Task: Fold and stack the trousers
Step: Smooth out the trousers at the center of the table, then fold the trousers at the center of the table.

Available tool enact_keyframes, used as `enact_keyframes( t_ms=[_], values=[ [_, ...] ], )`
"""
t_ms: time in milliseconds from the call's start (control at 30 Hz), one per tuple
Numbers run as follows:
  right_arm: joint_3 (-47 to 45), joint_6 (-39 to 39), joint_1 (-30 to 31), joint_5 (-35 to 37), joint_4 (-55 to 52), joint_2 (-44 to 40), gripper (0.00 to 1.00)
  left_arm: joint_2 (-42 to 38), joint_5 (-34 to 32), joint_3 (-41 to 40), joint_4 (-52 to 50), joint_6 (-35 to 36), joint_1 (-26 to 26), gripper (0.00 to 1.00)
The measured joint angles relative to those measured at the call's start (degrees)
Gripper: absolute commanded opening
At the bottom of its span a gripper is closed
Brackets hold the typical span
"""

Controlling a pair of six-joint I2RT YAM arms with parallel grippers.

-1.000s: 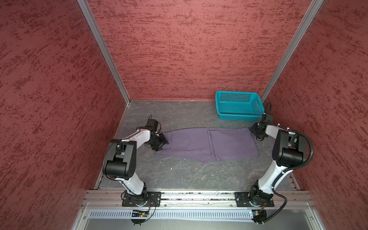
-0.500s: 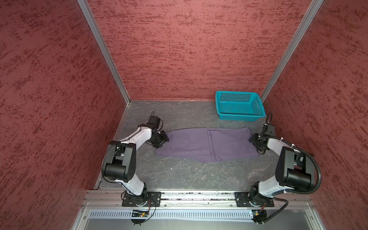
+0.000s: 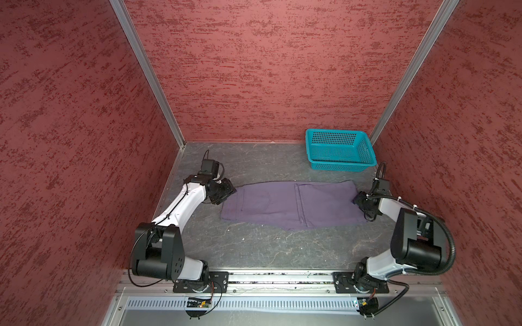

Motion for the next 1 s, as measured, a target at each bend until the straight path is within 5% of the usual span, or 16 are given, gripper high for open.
enact_keyframes(
  t_ms=[200, 400, 567, 767, 867, 1000],
  values=[
    [0.0, 0.2, -1.8, 4.0, -4.7, -3.2, 0.89, -0.1, 1.0, -1.7, 0.1, 0.1, 0.4, 0.59],
    [-0.3, 0.1, -2.1, 3.0, -5.1, -5.4, 0.86, 0.2, 1.7, -1.8, 0.1, 0.1, 0.5, 0.59],
    [-3.2, 0.5, -2.1, -2.5, 0.0, -3.3, 0.67, 0.2, 2.4, -1.8, 0.1, 0.1, 0.9, 0.59],
    [-3.6, 1.8, -2.4, -8.3, 4.5, -1.1, 0.11, 0.2, 2.7, -2.9, 0.5, 0.1, 1.5, 0.59],
    [-3.5, 2.4, -2.4, -9.9, 4.2, -0.9, 0.0, 0.1, 2.9, -3.7, 0.6, 0.1, 2.0, 0.59],
    [-1.7, 2.6, -2.5, -11.5, 2.7, -1.2, 0.0, 0.1, 3.4, -3.9, 0.7, 0.1, 2.0, 0.59]
  ],
)
